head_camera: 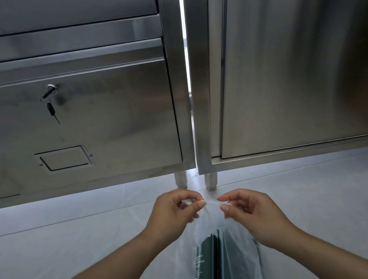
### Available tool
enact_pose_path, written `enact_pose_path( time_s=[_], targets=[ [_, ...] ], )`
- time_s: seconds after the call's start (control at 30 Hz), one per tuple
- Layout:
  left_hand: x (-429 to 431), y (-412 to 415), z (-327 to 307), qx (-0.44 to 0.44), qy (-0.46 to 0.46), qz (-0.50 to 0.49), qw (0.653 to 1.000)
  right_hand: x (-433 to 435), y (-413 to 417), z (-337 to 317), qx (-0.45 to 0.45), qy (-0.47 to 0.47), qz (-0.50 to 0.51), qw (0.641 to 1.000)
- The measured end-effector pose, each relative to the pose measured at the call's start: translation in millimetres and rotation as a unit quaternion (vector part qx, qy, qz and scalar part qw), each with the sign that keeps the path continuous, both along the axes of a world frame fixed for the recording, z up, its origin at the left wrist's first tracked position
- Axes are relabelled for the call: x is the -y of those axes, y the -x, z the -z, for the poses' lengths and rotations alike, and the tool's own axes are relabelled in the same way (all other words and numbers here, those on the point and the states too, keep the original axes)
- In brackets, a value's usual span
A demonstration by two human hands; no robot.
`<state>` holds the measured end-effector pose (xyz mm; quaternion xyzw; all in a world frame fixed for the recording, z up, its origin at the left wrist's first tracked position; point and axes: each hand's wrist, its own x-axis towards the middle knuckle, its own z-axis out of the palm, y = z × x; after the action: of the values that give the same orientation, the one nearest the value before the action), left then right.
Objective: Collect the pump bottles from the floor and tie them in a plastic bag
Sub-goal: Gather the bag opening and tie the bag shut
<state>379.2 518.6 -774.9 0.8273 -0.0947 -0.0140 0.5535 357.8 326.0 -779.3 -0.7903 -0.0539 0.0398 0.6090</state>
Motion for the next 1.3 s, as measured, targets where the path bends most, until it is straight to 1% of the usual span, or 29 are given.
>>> enact_pose_path(
  time_s=[0.1, 0.27, 0.53, 0.67, 0.73, 0.9, 0.97, 1.07, 1.17, 1.3],
  targets=[
    [2, 1, 2, -0.019, 0.014, 0.003, 1.000, -2, 0, 4, 0.001, 0.012, 0.049, 0.999],
    [2, 2, 1, -0.033, 0.055, -0.001, 0.998, -4, 1, 10, 0.009, 0.000, 0.086, 0.996],
    [6, 4, 3, -0.052, 0.021, 0.036, 0.998, -13, 6, 9, 0.010, 0.002, 0.016, 1.000],
    [7, 6, 6, -0.055, 0.032, 0.020, 0.998, -13, 9, 11, 0.023, 0.056, 0.009, 0.998],
    [9, 7, 6, -0.059, 0.037, 0.011, 0.998, -14, 10, 12, 0.027, 0.064, 0.008, 0.998],
    [10, 9, 2, -0.080, 0.072, 0.022, 0.994, -14, 9, 8, 0.021, 0.007, 0.037, 0.999],
    [7, 10, 1, -0.077, 0.094, 0.013, 0.992, -11, 7, 6, 0.021, -0.001, 0.057, 0.998],
    [3, 9, 3, -0.052, 0.099, -0.002, 0.994, -4, 4, 4, 0.020, -0.022, 0.083, 0.996],
    [9, 8, 3, -0.044, 0.096, -0.004, 0.994, 2, 5, 1, 0.015, -0.034, 0.072, 0.997],
    [24, 8, 7, -0.038, 0.110, 0.019, 0.993, 9, 8, 0, 0.015, -0.046, 0.068, 0.997]
  ],
)
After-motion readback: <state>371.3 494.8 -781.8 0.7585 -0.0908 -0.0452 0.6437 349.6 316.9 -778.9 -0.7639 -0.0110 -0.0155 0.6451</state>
